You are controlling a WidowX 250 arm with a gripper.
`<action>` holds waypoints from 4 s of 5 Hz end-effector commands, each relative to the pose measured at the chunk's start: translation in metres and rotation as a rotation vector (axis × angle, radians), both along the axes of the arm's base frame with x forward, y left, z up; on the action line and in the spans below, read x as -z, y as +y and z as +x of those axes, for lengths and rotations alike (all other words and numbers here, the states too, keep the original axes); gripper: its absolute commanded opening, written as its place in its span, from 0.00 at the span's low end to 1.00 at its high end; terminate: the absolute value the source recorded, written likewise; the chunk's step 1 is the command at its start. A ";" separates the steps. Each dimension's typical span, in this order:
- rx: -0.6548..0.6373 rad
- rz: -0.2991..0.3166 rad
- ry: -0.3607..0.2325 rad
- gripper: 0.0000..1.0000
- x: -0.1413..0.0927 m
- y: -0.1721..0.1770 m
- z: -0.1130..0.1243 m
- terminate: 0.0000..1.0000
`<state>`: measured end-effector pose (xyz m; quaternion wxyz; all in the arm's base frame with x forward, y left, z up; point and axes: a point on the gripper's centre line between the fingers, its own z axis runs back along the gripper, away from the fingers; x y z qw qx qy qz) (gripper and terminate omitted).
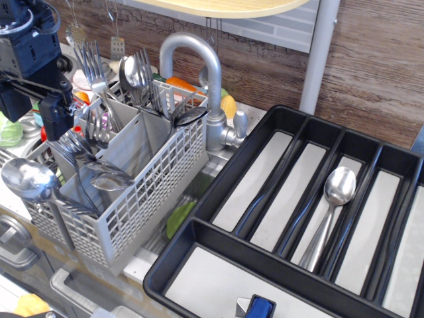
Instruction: Put big spoon from basket to tray
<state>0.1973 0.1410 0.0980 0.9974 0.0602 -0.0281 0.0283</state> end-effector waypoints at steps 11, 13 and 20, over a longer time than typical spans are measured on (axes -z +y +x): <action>-0.381 -0.136 0.180 0.00 -0.038 -0.030 -0.005 0.00; -0.643 -0.107 0.327 0.00 -0.110 -0.083 0.027 0.00; -1.085 -0.807 0.155 0.00 -0.052 -0.259 0.127 0.00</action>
